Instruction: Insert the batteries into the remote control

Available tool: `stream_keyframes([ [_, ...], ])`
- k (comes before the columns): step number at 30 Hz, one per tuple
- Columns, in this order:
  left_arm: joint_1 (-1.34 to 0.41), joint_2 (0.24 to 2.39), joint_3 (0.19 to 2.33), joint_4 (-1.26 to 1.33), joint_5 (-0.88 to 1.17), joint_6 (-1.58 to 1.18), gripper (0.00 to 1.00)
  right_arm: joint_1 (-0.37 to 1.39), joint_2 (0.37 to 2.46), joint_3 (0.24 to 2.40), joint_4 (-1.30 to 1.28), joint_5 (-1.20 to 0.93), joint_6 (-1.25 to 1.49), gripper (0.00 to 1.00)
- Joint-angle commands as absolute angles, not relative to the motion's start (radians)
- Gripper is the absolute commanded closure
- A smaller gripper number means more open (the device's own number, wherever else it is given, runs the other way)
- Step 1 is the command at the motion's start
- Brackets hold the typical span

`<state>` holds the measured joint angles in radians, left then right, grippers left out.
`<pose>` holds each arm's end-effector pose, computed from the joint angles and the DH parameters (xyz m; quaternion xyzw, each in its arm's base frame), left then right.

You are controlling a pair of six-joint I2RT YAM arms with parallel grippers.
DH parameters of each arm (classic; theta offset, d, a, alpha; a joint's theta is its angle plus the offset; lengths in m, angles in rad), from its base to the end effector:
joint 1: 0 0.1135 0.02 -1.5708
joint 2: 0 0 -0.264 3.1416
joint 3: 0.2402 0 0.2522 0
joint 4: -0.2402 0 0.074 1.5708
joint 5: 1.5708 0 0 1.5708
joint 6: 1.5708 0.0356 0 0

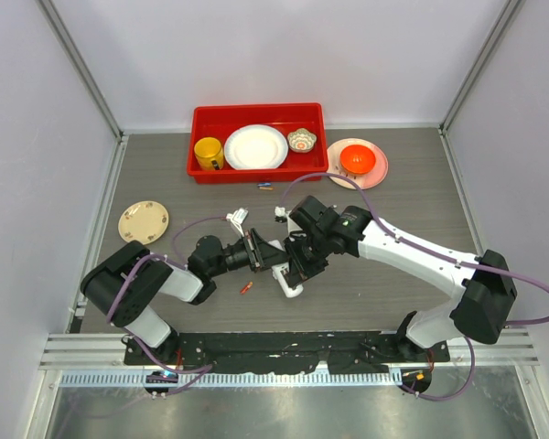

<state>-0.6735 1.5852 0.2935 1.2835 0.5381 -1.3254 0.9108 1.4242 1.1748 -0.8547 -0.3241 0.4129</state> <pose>0.1868 -0.1724 0.1577 -0.0418 0.7084 -0.6731 0.2084 0.1640 0.2298 0.2761 -0.2727 0.9214 0.2641 0.0836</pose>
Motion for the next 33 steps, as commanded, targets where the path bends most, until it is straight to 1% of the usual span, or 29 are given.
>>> stream_keyframes([
  [1, -0.678, 1.559, 0.299, 1.546, 0.56, -1.327, 1.0, 0.916, 1.431, 1.226, -0.851, -0.321, 0.39, 0.99],
  [12, -0.696, 1.56, 0.31, 1.546, 0.535, -1.333, 1.0, 0.916, 1.422, 1.2, -0.804, -0.344, 0.431, 0.99],
  [33, -0.759, 1.506, 0.325, 1.546, 0.517, -1.351, 1.0, 0.916, 1.428, 1.144, -0.715, -0.321, 0.466, 0.99],
])
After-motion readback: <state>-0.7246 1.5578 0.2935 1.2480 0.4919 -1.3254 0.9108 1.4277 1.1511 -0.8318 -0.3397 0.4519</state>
